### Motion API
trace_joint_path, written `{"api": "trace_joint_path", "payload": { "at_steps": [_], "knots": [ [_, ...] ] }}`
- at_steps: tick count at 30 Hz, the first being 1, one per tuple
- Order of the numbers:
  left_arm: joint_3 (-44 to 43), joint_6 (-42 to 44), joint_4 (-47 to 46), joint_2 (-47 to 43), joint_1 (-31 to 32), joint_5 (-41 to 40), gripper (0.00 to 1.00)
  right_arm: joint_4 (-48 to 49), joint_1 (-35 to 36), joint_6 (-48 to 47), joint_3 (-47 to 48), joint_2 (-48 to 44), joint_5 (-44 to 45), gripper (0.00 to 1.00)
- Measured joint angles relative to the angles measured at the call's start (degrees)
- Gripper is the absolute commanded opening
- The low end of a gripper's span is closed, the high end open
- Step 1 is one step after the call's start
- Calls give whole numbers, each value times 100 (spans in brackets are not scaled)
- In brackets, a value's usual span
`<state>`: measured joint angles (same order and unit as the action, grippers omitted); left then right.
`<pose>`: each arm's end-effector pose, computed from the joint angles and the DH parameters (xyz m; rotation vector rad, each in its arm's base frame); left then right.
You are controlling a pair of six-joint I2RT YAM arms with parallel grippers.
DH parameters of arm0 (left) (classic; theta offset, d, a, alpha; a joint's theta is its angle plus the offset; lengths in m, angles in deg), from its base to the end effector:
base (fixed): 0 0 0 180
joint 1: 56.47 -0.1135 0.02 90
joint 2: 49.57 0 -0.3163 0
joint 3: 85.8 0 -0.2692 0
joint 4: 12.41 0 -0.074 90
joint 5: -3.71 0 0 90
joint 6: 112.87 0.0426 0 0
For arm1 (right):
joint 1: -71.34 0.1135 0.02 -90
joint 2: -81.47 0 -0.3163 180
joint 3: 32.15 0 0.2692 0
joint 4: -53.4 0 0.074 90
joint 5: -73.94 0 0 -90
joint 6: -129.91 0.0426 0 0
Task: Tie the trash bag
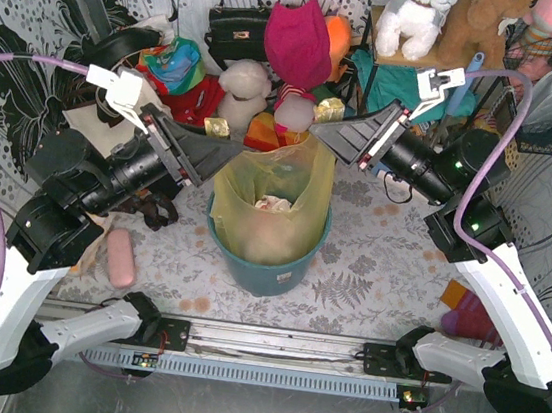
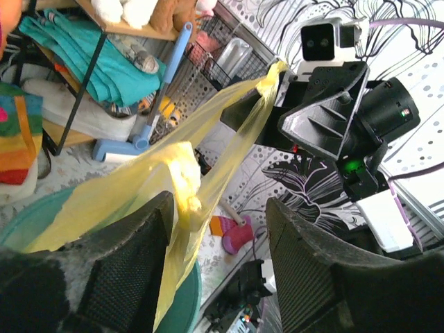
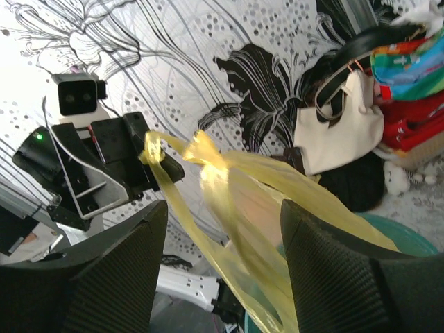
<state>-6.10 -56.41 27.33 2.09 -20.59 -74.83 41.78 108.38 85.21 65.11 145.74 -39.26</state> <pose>0.0891 -0.0749 0.5815 0.2078 1.5052 -1.1289 0.1606 0.1422 0.5862 -0.2999 1.3409 1.4724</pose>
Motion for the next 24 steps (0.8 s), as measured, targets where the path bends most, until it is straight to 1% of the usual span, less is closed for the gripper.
{"api": "trace_joint_path", "payload": {
  "at_steps": [6, 8, 9, 13, 15, 17, 18, 21, 23, 24],
  "knots": [
    [348, -63, 0, -105, 0, 297, 66, -254, 0, -254, -133, 28, -258, 60],
    [413, -70, -15, -105, 0, 382, 64, -260, 0, -297, -138, 50, -317, 57],
    [439, -72, -28, -105, 0, 431, 62, -254, 0, -304, -138, 59, -343, 56],
    [501, -127, -116, -74, 0, 588, 49, -155, 0, -295, -138, 103, -452, 53],
    [483, -144, -195, -68, 0, 619, 43, -74, 0, -286, -101, 166, -518, 48],
    [354, -136, -227, -13, 0, 625, 39, -11, 0, -267, 44, 284, -599, 47],
    [236, -131, -240, 48, 0, 623, 37, 13, 0, -249, 157, 356, -625, 45],
    [-389, -76, -247, 365, 0, 623, 32, 131, 0, -212, 564, 551, -728, 29],
    [-887, -2, -197, 629, 0, 619, 26, 151, 0, -173, 887, 654, -750, 13],
    [-1161, 50, -98, 778, 0, 614, 22, 140, 0, -160, 1064, 710, -748, 4]
  ]
}}
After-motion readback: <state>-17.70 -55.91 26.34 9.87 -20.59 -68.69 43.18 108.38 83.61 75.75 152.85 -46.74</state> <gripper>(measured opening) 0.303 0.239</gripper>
